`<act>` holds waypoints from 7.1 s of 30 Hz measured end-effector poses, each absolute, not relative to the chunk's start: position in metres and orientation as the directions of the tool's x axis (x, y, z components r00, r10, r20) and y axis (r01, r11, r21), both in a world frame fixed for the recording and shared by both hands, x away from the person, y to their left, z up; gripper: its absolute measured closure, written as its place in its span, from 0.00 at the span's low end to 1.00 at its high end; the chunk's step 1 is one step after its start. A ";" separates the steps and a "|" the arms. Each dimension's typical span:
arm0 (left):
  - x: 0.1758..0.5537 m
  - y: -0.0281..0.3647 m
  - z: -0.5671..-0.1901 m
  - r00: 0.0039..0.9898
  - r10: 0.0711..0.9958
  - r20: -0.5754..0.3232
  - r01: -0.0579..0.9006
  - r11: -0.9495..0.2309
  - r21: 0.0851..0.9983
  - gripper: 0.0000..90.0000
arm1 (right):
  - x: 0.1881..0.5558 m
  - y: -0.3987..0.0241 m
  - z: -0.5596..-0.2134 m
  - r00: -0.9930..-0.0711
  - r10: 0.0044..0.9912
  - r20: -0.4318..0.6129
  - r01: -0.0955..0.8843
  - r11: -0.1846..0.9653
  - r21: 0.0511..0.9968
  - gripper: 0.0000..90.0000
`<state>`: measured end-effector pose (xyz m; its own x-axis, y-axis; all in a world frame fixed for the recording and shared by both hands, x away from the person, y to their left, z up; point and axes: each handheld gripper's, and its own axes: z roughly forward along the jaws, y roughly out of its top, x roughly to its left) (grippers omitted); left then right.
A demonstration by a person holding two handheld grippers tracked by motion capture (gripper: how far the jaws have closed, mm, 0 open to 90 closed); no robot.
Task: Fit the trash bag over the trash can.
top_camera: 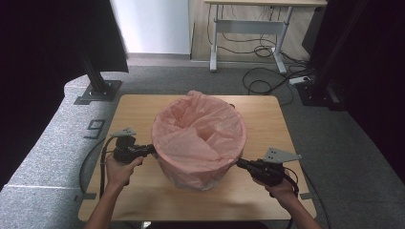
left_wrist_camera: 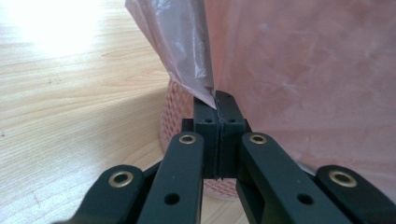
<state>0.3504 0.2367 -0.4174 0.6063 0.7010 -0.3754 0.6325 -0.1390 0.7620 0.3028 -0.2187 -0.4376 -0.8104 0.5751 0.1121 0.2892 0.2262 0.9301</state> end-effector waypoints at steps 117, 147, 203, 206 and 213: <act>0.339 0.277 -0.405 0.620 0.724 -0.304 0.534 -0.105 0.839 0.37 | 0.420 -0.060 -0.307 -0.860 0.507 0.054 0.360 0.528 0.769 0.30; 0.339 0.281 -0.405 0.616 0.726 -0.306 0.534 -0.099 0.840 0.37 | 0.439 -0.052 -0.337 -0.806 0.591 0.013 0.438 0.582 0.685 0.31; 0.339 0.293 -0.401 0.589 0.744 -0.317 0.530 -0.058 0.846 0.37 | 0.362 -0.212 -0.296 -0.806 0.592 0.019 0.258 0.321 0.911 0.27; 0.340 0.293 -0.403 0.587 0.743 -0.321 0.535 -0.058 0.843 0.37 | 0.358 -0.225 -0.303 -0.797 0.603 0.034 0.265 0.298 0.917 0.27; 0.341 0.290 -0.405 0.588 0.744 -0.318 0.541 -0.069 0.838 0.37 | 0.349 -0.256 -0.327 -0.766 0.639 0.073 0.291 0.243 0.925 0.27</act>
